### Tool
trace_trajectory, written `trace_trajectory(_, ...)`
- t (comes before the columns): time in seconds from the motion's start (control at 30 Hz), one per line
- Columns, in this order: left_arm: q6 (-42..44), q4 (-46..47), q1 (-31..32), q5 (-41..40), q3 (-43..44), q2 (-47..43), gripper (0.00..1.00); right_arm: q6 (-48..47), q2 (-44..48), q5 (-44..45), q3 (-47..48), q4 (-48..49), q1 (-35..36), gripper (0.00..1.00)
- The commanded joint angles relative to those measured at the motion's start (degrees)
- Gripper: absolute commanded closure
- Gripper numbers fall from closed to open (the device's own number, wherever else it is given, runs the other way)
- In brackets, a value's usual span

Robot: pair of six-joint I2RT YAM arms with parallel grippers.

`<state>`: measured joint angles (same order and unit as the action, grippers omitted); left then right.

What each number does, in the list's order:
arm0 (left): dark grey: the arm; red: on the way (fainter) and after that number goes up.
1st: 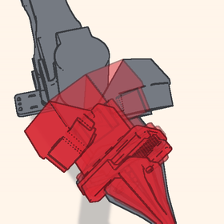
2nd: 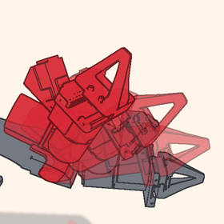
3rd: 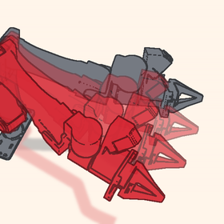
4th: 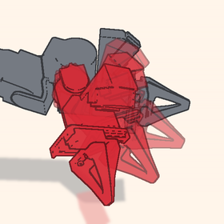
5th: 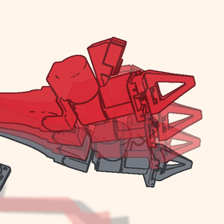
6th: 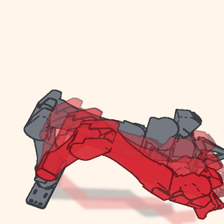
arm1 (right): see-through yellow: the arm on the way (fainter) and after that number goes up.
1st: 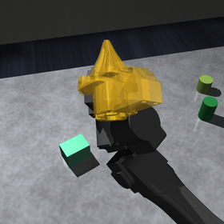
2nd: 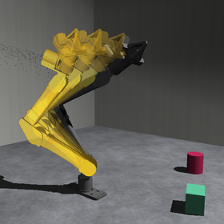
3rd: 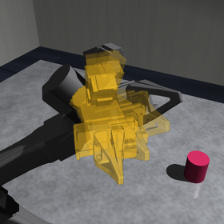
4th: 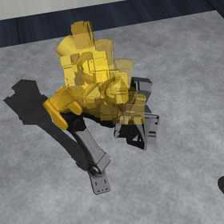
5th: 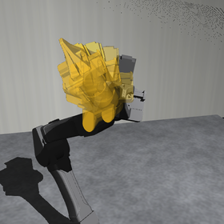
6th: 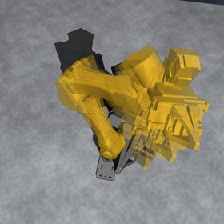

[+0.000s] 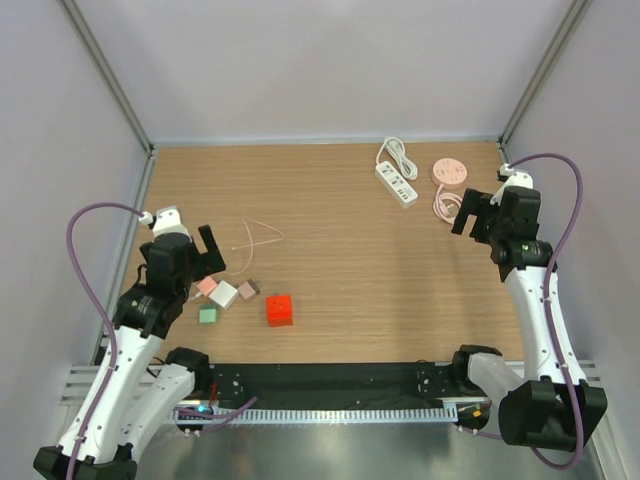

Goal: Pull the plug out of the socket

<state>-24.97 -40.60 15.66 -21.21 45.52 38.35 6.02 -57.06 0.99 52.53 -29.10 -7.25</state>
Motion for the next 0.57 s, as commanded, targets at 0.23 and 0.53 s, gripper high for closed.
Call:
trace_trajectory(0.23,1.0,1.4,-0.3,0.6,-0.4,-0.6,0.00,0.1,0.0,1.2,-0.1,2.8,-0.1,0.00)
trace_trajectory(0.53,0.9,1.7,-0.2,0.9,-0.4,-0.9,0.00,-1.4,0.2,1.3,-0.2,3.3,-0.1,0.00)
